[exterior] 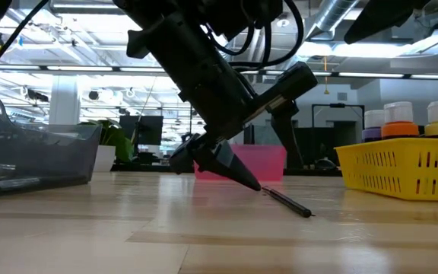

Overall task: Pick & Place Paint Supplies
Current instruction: Put the black makeup brush into the black bin

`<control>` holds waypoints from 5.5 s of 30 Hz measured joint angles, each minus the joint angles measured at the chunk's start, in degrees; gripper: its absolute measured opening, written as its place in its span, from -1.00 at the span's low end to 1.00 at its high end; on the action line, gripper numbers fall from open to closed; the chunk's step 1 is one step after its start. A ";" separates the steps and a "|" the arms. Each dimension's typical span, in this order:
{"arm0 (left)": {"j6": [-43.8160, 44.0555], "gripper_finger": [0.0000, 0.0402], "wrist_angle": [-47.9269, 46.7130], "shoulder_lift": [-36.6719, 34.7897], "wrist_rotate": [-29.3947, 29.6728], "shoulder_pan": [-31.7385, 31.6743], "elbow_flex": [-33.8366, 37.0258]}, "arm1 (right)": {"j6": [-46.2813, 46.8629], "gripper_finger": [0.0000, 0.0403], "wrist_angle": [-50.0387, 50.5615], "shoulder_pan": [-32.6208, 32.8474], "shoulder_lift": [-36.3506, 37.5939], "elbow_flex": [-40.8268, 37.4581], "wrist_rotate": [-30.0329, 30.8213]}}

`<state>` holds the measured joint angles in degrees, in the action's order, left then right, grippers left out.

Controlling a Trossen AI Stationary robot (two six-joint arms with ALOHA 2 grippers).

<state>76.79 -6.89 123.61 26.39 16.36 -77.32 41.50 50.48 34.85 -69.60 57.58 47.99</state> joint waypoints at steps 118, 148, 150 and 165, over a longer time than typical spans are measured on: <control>-57.05 -1.00 -13.98 -10.44 -8.82 -2.62 0.28 | 0.02 -0.72 1.77 1.33 0.02 0.00 1.60; -47.47 -1.00 -25.04 -17.02 -3.09 -5.92 0.28 | 0.07 -0.72 2.23 -0.02 0.00 -0.02 1.57; -46.48 -1.00 -27.58 -19.04 -0.74 -5.82 0.28 | 0.07 -0.72 2.23 -0.02 0.00 -0.02 1.59; -33.20 -1.00 -47.19 -34.49 11.67 -0.90 1.85 | 0.09 -0.72 2.21 -0.02 0.02 -0.02 1.57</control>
<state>43.59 -54.08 89.12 38.06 15.46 -75.47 41.58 52.69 34.83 -69.58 57.56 49.56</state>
